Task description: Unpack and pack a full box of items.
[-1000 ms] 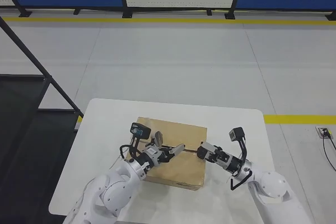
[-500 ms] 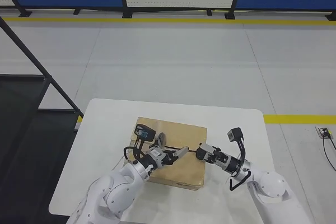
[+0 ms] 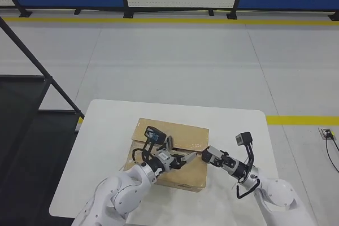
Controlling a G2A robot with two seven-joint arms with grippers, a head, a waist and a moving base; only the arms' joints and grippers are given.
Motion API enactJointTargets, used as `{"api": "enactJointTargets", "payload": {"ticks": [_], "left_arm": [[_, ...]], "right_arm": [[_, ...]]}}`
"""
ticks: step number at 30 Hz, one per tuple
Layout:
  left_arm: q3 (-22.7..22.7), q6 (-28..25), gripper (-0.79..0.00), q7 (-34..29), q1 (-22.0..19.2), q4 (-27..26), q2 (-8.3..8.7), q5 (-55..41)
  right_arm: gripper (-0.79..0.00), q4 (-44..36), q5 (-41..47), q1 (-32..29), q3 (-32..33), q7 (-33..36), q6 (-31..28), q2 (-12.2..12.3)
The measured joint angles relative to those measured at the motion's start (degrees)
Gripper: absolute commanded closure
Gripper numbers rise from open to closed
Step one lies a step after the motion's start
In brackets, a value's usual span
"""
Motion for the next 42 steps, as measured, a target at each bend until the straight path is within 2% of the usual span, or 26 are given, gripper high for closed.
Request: {"api": "enactJointTargets", "payload": {"ticks": [30, 36, 42], "left_arm": [[4.8, 0.2, -0.785, -0.1, -3.6, 1.9, -2.46, 1.9], [3.2, -1.0, -0.785, -0.5, -2.3, -1.1, -2.33, 0.8], [-1.5, -1.2, -0.785, -1.5, 0.1, -7.7, -1.86, -4.8]], "right_arm": [[-0.785, -3.7, 2.7, -7.1, 6.5, -2.6, -3.8, 1.6], [-0.785, -4.7, 2.4, -7.1, 6.8, -2.8, -3.3, 1.8], [-0.785, -5.5, 1.7, -5.9, 6.4, -2.7, -2.4, 1.9]]}}
